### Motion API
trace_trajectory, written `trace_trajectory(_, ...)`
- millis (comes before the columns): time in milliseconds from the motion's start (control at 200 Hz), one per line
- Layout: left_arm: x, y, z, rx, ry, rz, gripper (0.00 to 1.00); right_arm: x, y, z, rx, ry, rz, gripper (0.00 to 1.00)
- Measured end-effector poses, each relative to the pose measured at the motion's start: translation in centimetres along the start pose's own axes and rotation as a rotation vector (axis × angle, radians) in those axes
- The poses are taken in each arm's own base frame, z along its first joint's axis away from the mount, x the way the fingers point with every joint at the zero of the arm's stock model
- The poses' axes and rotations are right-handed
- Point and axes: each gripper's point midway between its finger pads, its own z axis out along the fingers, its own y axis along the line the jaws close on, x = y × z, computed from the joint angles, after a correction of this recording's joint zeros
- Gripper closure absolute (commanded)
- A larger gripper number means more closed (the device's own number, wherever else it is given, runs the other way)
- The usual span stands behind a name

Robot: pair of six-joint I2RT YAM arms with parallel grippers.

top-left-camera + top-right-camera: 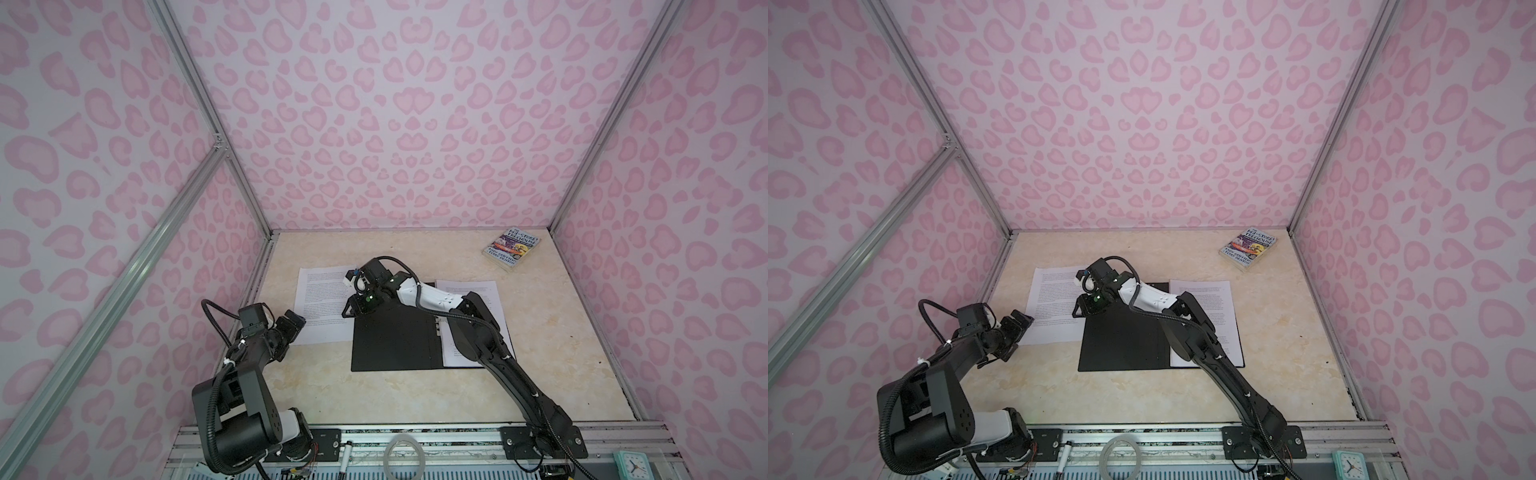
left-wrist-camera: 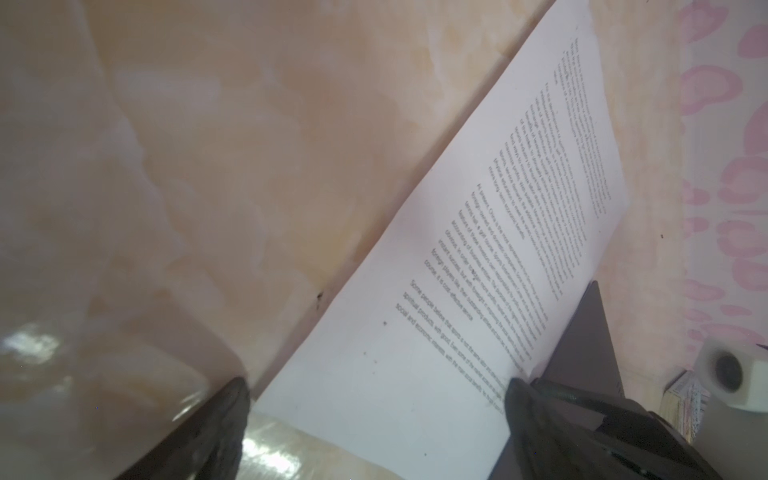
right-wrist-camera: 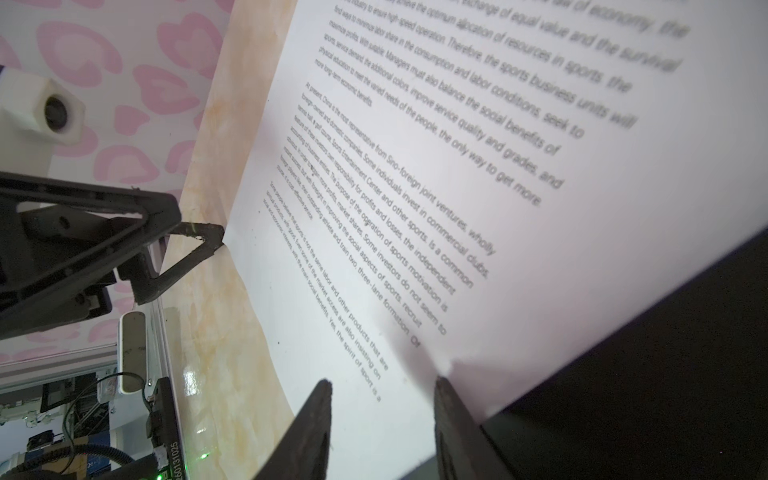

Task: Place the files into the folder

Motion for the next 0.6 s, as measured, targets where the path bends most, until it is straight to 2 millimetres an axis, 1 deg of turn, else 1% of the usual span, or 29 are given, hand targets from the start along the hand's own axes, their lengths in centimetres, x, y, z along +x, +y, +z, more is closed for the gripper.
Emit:
trace_trajectory(125, 0.3, 0.1, 0.2, 0.016, -0.008, 0.008, 0.03, 0.1, 0.1, 0.1, -0.005, 0.002, 0.000, 0.58)
trace_trajectory(210, 0.6, -0.4, 0.5, 0.060, -0.007, 0.014, 0.03, 0.1, 0.1, 0.1, -0.009, 0.004, 0.009, 0.58)
trace_trajectory(355, 1.1, -1.8, 0.7, 0.173, -0.002, 0.019, 0.03, 0.1, 0.1, 0.1, -0.012, 0.004, 0.009, 0.59)
trace_trajectory(515, 1.5, -2.8, 0.7, 0.249, 0.015, -0.007, 0.03, 0.1, 0.2, 0.2, -0.013, 0.005, 0.009, 0.59)
trace_trajectory(600, 1.4, -3.4, 0.9, 0.284, 0.021, -0.022, 0.01, 0.2, 0.2, 0.2, -0.014, 0.006, 0.008, 0.59)
